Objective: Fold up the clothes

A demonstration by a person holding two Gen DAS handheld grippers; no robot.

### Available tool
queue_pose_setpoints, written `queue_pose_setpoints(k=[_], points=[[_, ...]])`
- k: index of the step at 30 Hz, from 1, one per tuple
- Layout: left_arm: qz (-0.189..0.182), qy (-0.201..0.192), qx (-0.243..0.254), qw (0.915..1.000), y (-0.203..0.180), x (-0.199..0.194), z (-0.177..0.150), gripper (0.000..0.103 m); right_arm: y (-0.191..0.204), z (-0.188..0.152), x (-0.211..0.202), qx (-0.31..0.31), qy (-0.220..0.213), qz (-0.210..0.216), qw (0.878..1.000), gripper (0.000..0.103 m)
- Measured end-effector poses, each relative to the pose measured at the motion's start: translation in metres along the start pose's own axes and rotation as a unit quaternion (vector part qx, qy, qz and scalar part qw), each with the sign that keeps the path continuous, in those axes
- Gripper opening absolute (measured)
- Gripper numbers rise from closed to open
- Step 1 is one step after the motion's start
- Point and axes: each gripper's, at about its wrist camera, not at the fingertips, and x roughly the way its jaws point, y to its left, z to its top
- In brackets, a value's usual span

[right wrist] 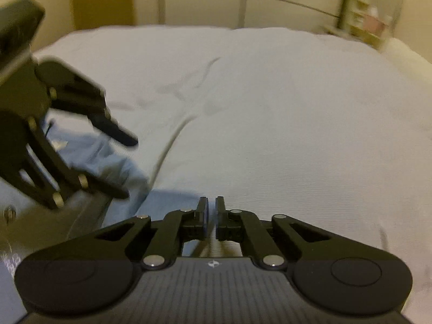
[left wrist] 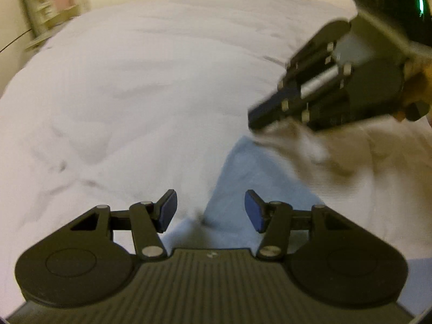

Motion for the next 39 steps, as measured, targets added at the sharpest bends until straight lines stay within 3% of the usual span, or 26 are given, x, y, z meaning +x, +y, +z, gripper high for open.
queue_pose_setpoints(k=[3, 7, 9, 10, 11, 13, 18, 21, 26, 31, 37, 39], points=[[-0.022, 0.008, 0.036, 0.9991, -0.002, 0.016, 0.008, 0.05, -0.018, -0.023, -0.027, 0.13, -0.016, 0.0, 0.991, 0.021], [-0.038, 0.018, 0.072, 0.9965, -0.002, 0.042, 0.018, 0.049, -0.013, -0.072, -0.042, 0.231, 0.012, 0.023, 0.973, 0.024], [-0.057, 0.029, 0.074, 0.9952, 0.0, 0.055, 0.021, 0.035, -0.004, -0.091, -0.039, 0.26, 0.031, 0.035, 0.965, 0.031], [-0.072, 0.036, 0.076, 0.9938, 0.001, 0.06, 0.023, 0.01, -0.001, -0.097, -0.036, 0.276, 0.036, 0.043, 0.96, 0.034], [-0.076, 0.039, 0.084, 0.9928, -0.001, 0.06, 0.024, 0.0, 0.003, -0.104, -0.033, 0.291, 0.041, 0.051, 0.954, 0.04], [-0.084, 0.03, 0.092, 0.9918, -0.004, 0.052, 0.029, 0.0, 0.007, -0.113, -0.027, 0.314, 0.045, 0.063, 0.946, 0.049], [-0.095, -0.046, 0.063, 0.9924, 0.011, 0.009, 0.046, 0.0, 0.014, -0.122, -0.007, 0.361, 0.035, 0.09, 0.927, 0.049], [-0.097, -0.056, 0.054, 0.9923, 0.021, 0.0, 0.05, 0.0, 0.011, -0.124, 0.008, 0.398, 0.027, 0.119, 0.909, 0.05], [-0.099, -0.056, 0.045, 0.9925, 0.026, -0.003, 0.043, 0.0, 0.003, -0.134, 0.021, 0.479, 0.007, 0.161, 0.863, 0.05], [-0.099, -0.065, 0.013, 0.9928, 0.031, -0.006, 0.037, 0.0, -0.011, -0.151, 0.028, 0.568, -0.013, 0.193, 0.8, 0.048], [-0.087, -0.059, -0.008, 0.9944, 0.039, -0.02, 0.019, 0.0, 0.003, -0.152, 0.023, 0.556, -0.002, 0.206, 0.805, 0.048], [-0.079, -0.051, -0.017, 0.9954, 0.044, -0.023, 0.007, 0.0, 0.008, -0.154, 0.027, 0.561, 0.002, 0.206, 0.802, 0.048]])
